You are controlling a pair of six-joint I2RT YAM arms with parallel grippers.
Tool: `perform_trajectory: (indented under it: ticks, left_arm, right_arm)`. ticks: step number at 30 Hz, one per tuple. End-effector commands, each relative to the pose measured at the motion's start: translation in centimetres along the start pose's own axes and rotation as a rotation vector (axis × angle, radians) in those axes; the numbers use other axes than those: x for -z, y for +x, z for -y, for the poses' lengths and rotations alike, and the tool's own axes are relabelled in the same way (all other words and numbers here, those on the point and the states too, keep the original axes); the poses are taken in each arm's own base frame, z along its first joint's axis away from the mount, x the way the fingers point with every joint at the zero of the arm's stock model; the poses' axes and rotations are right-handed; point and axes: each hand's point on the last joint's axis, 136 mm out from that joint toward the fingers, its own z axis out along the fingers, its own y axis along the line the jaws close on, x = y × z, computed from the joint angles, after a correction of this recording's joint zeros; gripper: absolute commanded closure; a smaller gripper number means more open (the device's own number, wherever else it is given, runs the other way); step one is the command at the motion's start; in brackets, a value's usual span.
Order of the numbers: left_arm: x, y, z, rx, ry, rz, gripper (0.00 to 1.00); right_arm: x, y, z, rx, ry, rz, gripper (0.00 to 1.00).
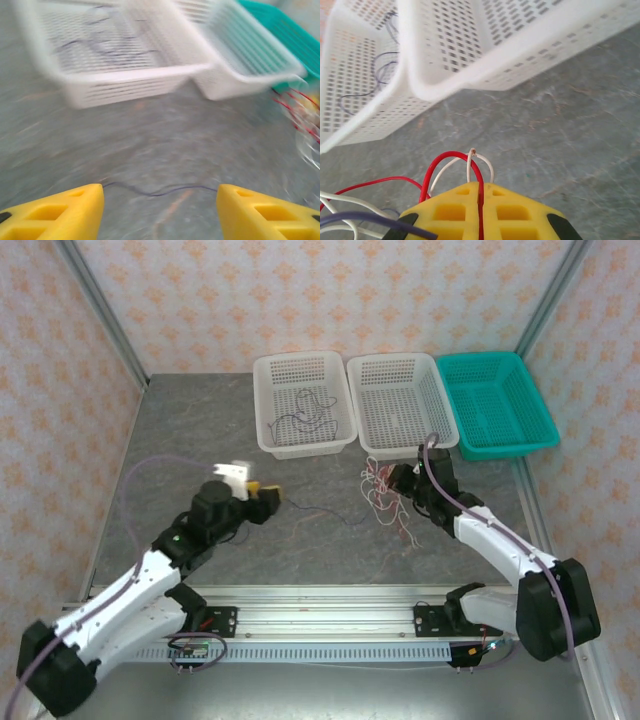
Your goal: Untangle the cables
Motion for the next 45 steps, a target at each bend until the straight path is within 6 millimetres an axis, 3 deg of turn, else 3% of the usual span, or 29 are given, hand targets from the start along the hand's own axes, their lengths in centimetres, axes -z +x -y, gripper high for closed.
perform_trajectory:
  ticks: [1, 4, 7, 13, 18, 20, 21, 23, 24, 29, 40, 43, 45]
  left_arm:
    - [-1.4, -0.7, 6.9, -0.321, 0.159, 0.046, 0.39]
    - [-3.7, 1.4, 11.1, -0.425, 0.243, -0.013, 0.39]
    - [-5.9, 2.3, 13.9, -0.441, 0.302, 0.016, 0.39]
    - [-10.2, 3.1, 17.3, -0.409, 0.396, 0.013, 0.38]
    - [-13.0, 3.7, 18.6, -0.379, 0.413, 0.006, 0.40]
    - [-13.7, 3.9, 18.7, -0.367, 0.406, -0.002, 0.50]
    - [-13.9, 3.9, 18.4, -0.363, 0.386, -0.008, 0.60]
    - [-14.1, 3.9, 17.4, -0.352, 0.336, -0.015, 0.91]
    - [-13.9, 3.8, 16.7, -0.337, 0.303, -0.018, 1.00]
    - [-11.3, 1.1, 13.0, -0.202, 0.229, 0.028, 1.00]
    - [-2.8, -4.8, 4.3, -0.061, 0.004, 0.180, 1.00]
    - [-0.8, -6.8, 2.7, 0.014, -0.018, 0.224, 1.00]
    - [0.5, -8.6, 2.9, 0.026, -0.004, 0.259, 1.00]
  right_arm:
    - [0.9, -1.0, -2.1, 0.040, -0.042, 0.017, 1.00]
    - [1.1, -1.3, -2.6, 0.044, -0.053, 0.025, 1.00]
    - [1.2, -1.5, -3.0, 0.044, -0.064, 0.033, 1.00]
    - [1.4, -1.6, -3.3, 0.039, -0.077, 0.033, 1.00]
    - [1.3, -1.3, -3.1, 0.034, -0.071, 0.029, 1.00]
    - [1.4, -1.3, -2.7, 0.030, -0.060, 0.035, 1.00]
    - [1.4, -1.2, -2.5, 0.029, -0.050, 0.038, 1.00]
    - [1.5, -1.3, -1.8, 0.021, -0.021, 0.058, 1.00]
    - [1.7, -1.5, -1.1, 0.015, 0.008, 0.075, 1.00]
    - [3.0, -2.5, 3.8, -0.051, 0.238, 0.198, 1.00]
    - [4.1, -2.3, 10.5, -0.243, 0.445, 0.285, 0.98]
    - [3.2, -1.8, 9.5, -0.204, 0.373, 0.238, 0.91]
    - [2.6, -1.2, 8.7, -0.184, 0.331, 0.196, 0.75]
